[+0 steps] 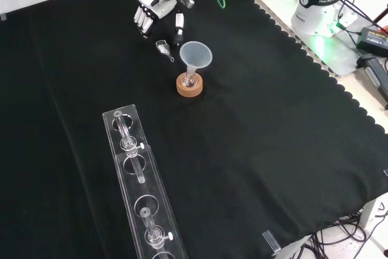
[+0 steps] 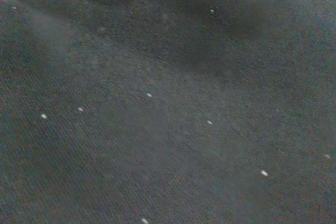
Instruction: Pick up the weighing funnel.
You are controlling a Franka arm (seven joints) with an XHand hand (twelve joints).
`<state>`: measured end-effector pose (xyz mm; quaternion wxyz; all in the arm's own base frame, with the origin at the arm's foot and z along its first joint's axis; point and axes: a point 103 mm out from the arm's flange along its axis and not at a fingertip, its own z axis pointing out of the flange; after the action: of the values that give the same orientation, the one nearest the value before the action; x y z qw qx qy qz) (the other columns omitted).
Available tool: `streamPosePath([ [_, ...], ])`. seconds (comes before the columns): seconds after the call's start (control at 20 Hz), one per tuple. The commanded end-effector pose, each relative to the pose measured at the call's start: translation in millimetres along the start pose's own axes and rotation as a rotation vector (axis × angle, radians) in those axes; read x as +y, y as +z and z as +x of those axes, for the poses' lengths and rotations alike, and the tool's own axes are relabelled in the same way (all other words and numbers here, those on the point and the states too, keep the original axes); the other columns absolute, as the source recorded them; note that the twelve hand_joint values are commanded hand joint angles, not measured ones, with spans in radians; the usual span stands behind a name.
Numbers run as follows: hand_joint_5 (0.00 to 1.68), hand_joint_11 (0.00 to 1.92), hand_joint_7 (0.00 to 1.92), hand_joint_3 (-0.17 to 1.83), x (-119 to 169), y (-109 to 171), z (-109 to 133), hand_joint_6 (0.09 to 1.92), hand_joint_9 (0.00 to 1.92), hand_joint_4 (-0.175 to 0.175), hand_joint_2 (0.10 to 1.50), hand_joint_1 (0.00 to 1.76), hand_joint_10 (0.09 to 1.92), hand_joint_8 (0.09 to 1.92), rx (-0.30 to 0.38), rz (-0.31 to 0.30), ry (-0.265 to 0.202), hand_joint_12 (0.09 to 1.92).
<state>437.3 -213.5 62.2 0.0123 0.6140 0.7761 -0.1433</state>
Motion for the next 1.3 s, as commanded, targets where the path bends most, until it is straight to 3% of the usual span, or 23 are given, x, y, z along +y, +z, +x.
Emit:
streamPosePath([
  [0.05,0.62,0.65,0.82,0.00,13,-3,13,0.93,0.75,-0.132,0.72,0.47,0.76,0.87,-0.010,0.016,-0.016,1.32],
  [0.45,0.62,0.61,0.76,0.00,8,8,-9,0.91,0.70,-0.129,0.72,0.46,0.78,0.87,-0.022,0.020,-0.032,1.34],
  [0.55,0.62,0.60,0.75,0.00,9,8,-8,0.91,0.69,-0.129,0.72,0.46,0.78,0.87,-0.017,0.020,-0.034,1.34],
  [0.65,0.62,0.60,0.75,0.00,20,1,14,0.91,0.69,-0.128,0.72,0.46,0.78,0.87,-0.031,0.033,-0.033,1.34],
  [1.3,0.63,0.60,0.79,0.00,25,3,18,0.91,0.71,-0.130,0.72,0.46,0.78,0.87,-0.008,0.024,-0.040,1.35],
])
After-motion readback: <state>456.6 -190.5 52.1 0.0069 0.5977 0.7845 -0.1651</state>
